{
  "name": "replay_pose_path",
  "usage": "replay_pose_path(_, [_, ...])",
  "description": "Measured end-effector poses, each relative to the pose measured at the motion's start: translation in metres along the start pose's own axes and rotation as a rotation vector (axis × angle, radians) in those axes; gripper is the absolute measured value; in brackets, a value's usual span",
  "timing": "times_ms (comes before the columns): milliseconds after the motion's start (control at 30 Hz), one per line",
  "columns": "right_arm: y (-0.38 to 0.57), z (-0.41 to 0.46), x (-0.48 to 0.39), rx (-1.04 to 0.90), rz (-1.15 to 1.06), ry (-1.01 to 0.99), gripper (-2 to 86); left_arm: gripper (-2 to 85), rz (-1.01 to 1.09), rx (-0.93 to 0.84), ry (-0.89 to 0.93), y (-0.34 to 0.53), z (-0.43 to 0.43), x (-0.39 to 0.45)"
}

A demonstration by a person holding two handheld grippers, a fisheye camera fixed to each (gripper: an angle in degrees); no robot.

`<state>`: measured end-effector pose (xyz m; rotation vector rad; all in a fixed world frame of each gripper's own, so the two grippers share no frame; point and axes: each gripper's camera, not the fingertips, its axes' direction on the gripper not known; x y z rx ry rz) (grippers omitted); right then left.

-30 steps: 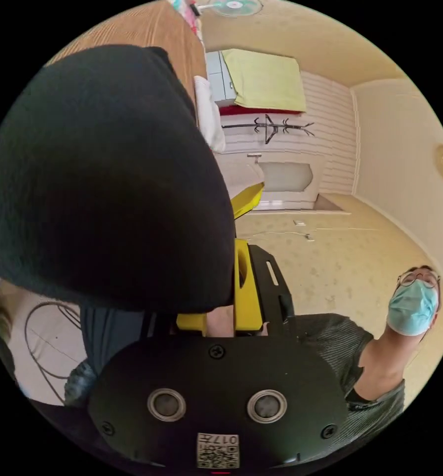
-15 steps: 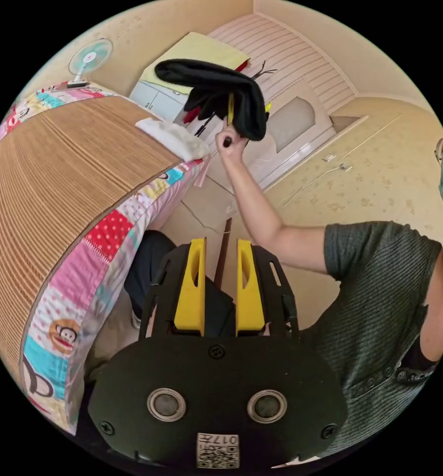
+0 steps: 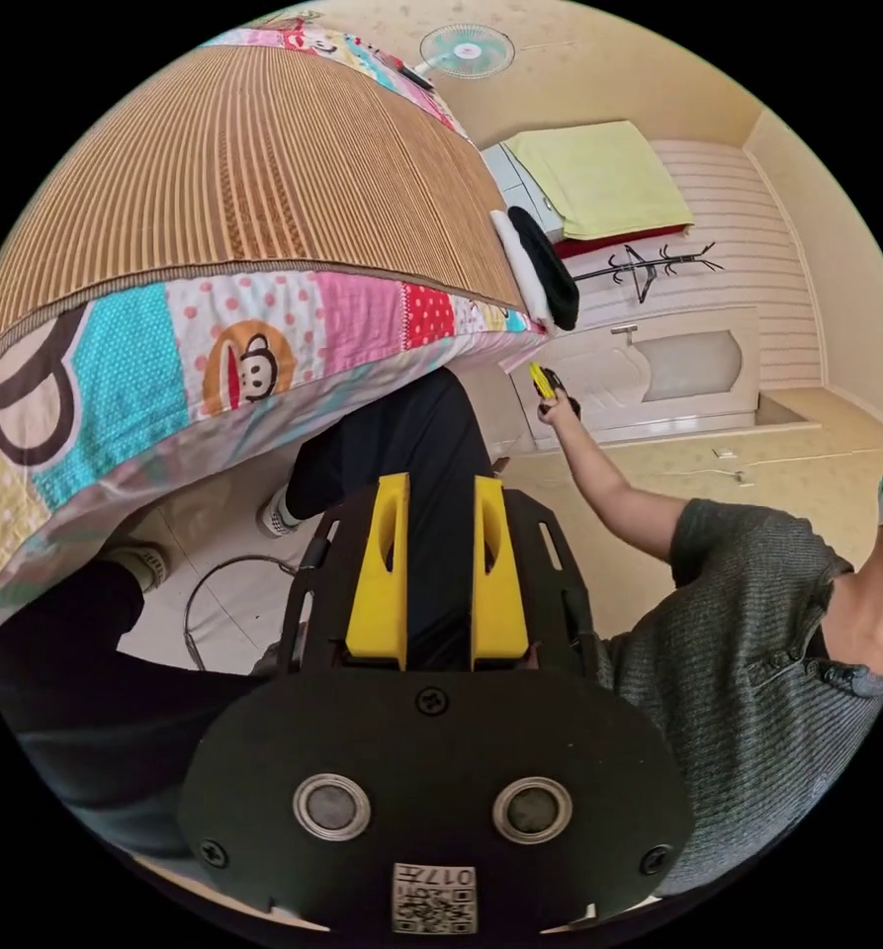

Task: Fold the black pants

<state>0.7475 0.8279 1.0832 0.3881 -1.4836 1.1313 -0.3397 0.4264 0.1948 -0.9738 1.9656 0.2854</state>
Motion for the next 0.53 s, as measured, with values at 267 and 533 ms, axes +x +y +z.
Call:
replay_pose_path(267, [0.195,0.109,-0.019,-0.348,-0.083,-0.491,0.4,4.0,0.174,0.391,-0.338,0.031,-0.09,0.061])
replay_pose_path(533, [0.369,0.256,-0.161,-0.832,-0.461,-0.496,0.4,9.7,-0.079,0.916,-0.783,0.109,-0.254,0.076])
